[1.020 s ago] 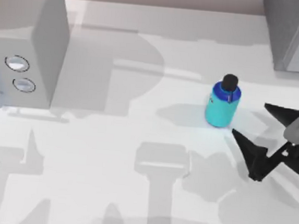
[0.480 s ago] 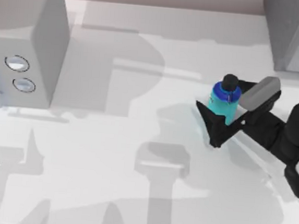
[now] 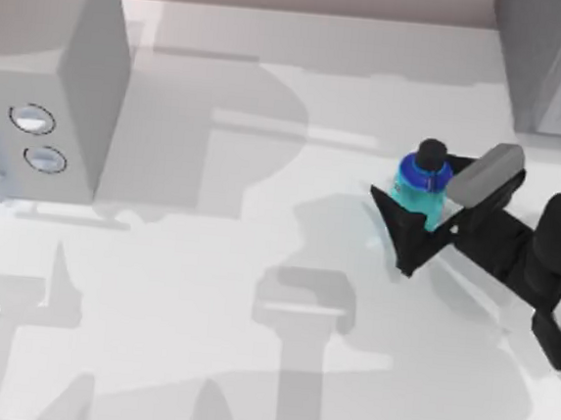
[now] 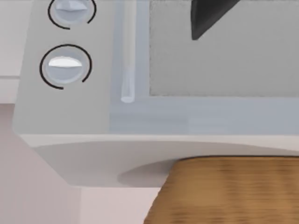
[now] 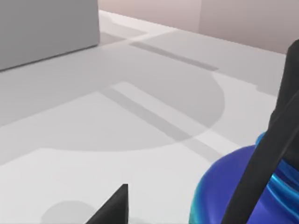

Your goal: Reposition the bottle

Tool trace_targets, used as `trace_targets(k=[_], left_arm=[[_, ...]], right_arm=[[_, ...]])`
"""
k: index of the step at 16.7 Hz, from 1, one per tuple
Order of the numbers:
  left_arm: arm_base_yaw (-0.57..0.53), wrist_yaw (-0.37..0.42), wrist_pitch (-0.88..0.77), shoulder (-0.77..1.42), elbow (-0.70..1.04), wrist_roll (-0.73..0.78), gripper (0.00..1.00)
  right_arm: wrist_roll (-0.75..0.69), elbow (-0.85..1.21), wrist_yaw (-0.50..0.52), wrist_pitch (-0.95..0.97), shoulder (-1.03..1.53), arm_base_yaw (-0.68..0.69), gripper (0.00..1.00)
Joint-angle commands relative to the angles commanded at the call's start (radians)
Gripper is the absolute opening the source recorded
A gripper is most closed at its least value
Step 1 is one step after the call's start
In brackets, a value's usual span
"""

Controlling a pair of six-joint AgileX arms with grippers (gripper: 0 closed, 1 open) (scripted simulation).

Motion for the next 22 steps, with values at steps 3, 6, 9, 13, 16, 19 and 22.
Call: trace_targets(k=[3, 6, 9, 13, 16, 19, 22], left_arm=[[0.0, 0.0, 0.0, 0.0, 0.0, 0.0, 1.0], [0.0, 0.0, 0.0, 0.0, 0.0, 0.0, 1.0], [0.0, 0.0, 0.0, 0.0, 0.0, 0.0, 1.0], [0.0, 0.0, 0.0, 0.0, 0.0, 0.0, 1.0], [0.0, 0.0, 0.0, 0.0, 0.0, 0.0, 1.0], [0.0, 0.0, 0.0, 0.0, 0.0, 0.0, 1.0], [0.0, 0.0, 0.0, 0.0, 0.0, 0.0, 1.0]], right_arm=[[0.0, 0.0, 0.0, 0.0, 0.0, 0.0, 0.47], [0.0, 0.0, 0.0, 0.0, 0.0, 0.0, 0.25], [0.0, 0.0, 0.0, 0.0, 0.0, 0.0, 0.02], [0.0, 0.0, 0.0, 0.0, 0.0, 0.0, 0.0], [0.0, 0.0, 0.0, 0.0, 0.0, 0.0, 0.0], [-0.001, 0.0, -0.001, -0.002, -0.001, -0.004, 0.0], [-0.052, 0.024, -0.065, -0.062, -0.003, -0.068, 0.0]])
